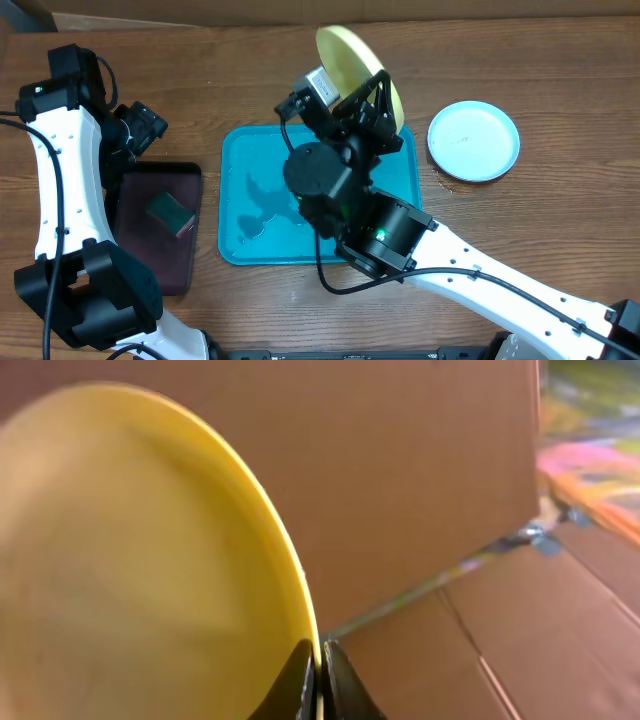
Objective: Clean dirty plates on tray and stack at the side
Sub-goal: 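Carry the yellow plate right and stack it on the plate pile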
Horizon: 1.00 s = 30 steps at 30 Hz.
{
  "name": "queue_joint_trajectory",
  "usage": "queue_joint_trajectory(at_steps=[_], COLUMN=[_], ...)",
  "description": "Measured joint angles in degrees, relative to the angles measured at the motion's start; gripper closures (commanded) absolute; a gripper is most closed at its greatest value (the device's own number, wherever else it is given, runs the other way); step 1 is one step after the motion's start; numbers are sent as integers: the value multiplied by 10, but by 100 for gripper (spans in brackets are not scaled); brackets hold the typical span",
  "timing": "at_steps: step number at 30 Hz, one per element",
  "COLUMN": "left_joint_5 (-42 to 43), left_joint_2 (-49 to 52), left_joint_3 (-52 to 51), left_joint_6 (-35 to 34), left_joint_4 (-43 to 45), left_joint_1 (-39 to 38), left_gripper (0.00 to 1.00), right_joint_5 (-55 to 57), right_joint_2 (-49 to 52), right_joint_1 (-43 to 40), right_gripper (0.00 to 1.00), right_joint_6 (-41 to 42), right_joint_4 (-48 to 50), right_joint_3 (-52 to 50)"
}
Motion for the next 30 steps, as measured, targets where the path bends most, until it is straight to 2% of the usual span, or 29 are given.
queue_joint_trajectory(at_steps=[2,5,11,14,19,24,30], left_joint_5=[0,2,2,2,2,2,2], left_joint_2=[0,0,0,0,0,0,0], left_joint_3=[0,0,0,0,0,0,0], left_joint_6=[0,0,0,0,0,0,0], left_joint_4=[0,1,0,0,0,0,8], left_joint_1=[0,0,0,0,0,0,0], left_gripper=[0,0,0,0,0,0,0], right_joint_5=[-42,-178,-302,-367,-548,-688,-746], right_joint_2=[0,4,14,-6,-69,-85,-42], right_joint_1=[-7,-33,-104,-163,-339,-532,-631], right_gripper=[96,96,96,96,96,96,96], right_joint_6=[85,217,440,513,615,664,683], right_joint_4=[-115,-256,-296,-301,-334,-412,-410], right_joint_3=[-2,-16,-20,-20,-20,-21,-78])
